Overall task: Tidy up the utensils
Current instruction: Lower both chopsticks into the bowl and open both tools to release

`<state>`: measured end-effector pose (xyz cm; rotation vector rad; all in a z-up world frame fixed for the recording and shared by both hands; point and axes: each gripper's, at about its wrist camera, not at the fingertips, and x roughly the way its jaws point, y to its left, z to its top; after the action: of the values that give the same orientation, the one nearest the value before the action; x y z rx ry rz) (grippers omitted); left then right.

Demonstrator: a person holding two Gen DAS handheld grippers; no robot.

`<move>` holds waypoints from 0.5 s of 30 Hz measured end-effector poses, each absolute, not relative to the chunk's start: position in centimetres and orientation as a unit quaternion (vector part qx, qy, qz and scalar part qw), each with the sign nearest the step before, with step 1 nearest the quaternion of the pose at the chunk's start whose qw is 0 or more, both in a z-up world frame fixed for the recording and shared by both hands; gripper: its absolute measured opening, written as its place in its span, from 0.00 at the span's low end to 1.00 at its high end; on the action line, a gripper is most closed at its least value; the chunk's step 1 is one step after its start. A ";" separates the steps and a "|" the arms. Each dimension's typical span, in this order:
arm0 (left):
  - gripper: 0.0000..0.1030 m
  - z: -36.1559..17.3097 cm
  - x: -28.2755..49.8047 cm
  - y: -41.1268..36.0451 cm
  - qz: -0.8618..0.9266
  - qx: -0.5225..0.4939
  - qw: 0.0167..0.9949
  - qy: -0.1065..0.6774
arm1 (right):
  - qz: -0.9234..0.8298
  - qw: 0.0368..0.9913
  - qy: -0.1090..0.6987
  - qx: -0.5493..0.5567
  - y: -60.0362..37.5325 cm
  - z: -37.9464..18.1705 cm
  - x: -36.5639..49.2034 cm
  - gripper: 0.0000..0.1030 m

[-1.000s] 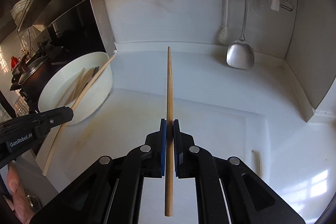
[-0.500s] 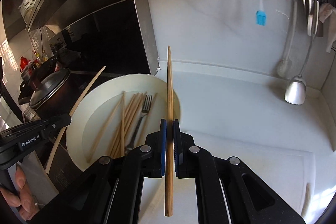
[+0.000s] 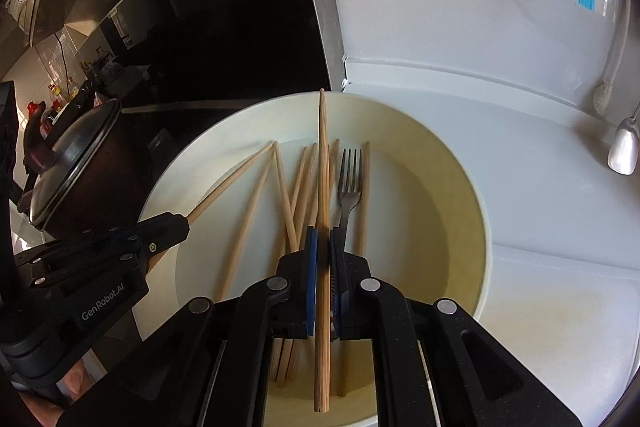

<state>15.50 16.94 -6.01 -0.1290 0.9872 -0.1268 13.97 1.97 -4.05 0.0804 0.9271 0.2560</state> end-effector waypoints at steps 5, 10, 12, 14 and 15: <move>0.07 -7.4 16.5 17.0 -0.060 -0.054 0.866 0.494 | 0.123 0.862 0.489 0.046 1.9 -6.3 15.4 0.06; 0.07 -8.4 17.1 16.9 -0.061 -0.056 0.856 0.510 | 0.121 0.847 0.515 0.049 1.7 -7.5 16.3 0.06; 0.07 -8.8 17.3 16.8 -0.059 -0.054 0.852 0.517 | 0.122 0.844 0.520 0.052 1.6 -7.7 16.5 0.06; 0.07 -9.2 17.5 16.7 -0.057 -0.054 0.848 0.524 | 0.122 0.842 0.524 0.050 1.7 -8.0 16.6 0.06; 0.07 -9.4 17.6 16.7 -0.056 -0.055 0.847 0.527 | 0.123 0.840 0.527 0.049 1.7 -8.2 16.6 0.06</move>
<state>17.59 16.69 -9.36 -0.1150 1.1107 -0.1171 16.62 1.68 -8.16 0.1038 1.1141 0.2595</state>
